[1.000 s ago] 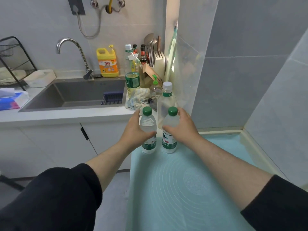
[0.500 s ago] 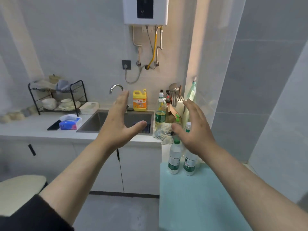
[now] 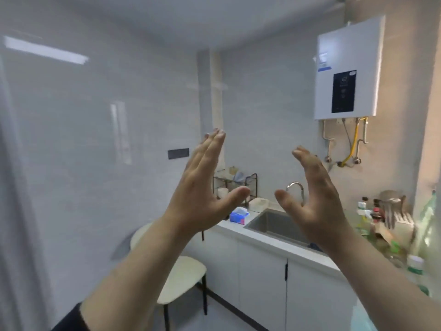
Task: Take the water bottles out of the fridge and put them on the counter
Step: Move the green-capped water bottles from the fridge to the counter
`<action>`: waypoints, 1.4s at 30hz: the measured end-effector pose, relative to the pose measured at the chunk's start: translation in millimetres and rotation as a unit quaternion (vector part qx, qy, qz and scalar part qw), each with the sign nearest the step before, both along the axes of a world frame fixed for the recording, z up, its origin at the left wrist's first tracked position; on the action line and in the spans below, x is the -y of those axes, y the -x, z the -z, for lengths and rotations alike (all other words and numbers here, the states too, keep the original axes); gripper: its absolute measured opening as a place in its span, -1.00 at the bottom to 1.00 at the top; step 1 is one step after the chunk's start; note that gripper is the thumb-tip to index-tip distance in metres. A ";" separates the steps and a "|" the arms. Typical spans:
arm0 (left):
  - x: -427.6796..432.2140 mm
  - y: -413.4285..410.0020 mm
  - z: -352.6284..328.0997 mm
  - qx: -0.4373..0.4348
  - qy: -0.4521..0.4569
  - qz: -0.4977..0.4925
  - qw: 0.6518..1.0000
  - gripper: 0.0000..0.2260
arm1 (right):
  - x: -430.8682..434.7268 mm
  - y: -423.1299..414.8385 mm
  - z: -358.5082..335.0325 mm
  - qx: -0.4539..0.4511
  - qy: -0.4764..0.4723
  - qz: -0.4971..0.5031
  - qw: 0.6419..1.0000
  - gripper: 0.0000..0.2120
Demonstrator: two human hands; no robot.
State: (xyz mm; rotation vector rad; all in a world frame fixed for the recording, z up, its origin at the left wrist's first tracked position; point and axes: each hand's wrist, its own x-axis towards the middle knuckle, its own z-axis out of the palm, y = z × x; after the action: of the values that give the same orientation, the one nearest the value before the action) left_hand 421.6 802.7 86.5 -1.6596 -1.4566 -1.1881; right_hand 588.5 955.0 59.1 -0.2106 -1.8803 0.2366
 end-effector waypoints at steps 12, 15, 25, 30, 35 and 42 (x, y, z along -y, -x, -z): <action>336.7 -8.6 -59.3 -0.026 -0.050 -0.319 0.946 -0.15 | 229.8 98.7 -65.9 -0.067 -0.081 -0.254 0.961 -0.31; 472.5 1.1 -51.7 0.003 -0.068 -0.415 0.907 -0.23 | 349.8 157.3 -69.3 -0.070 -0.100 -0.368 0.922 -0.32; 633.9 41.8 -32.7 0.039 -0.102 -0.500 0.859 -0.35 | 505.6 239.2 -49.9 -0.037 -0.065 -0.467 0.881 -0.35; 696.5 102.1 -18.4 0.079 -0.107 -0.498 0.857 -0.37 | 582.5 305.7 -35.8 0.006 -0.022 -0.476 0.879 -0.32; 721.7 169.7 -7.2 0.100 -0.087 -0.492 0.860 -0.39 | 620.8 370.0 -20.4 0.035 0.006 -0.469 0.883 -0.32; 732.9 288.1 4.6 0.132 -0.080 -0.501 0.852 -0.34 | 653.9 486.6 -7.9 0.070 0.045 -0.464 0.882 -0.33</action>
State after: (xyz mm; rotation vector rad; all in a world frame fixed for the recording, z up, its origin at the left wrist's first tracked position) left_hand 133.5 69.9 81.9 -0.4284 -1.9387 -0.8684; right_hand 102.0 301.1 67.0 0.6579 -1.9873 0.9788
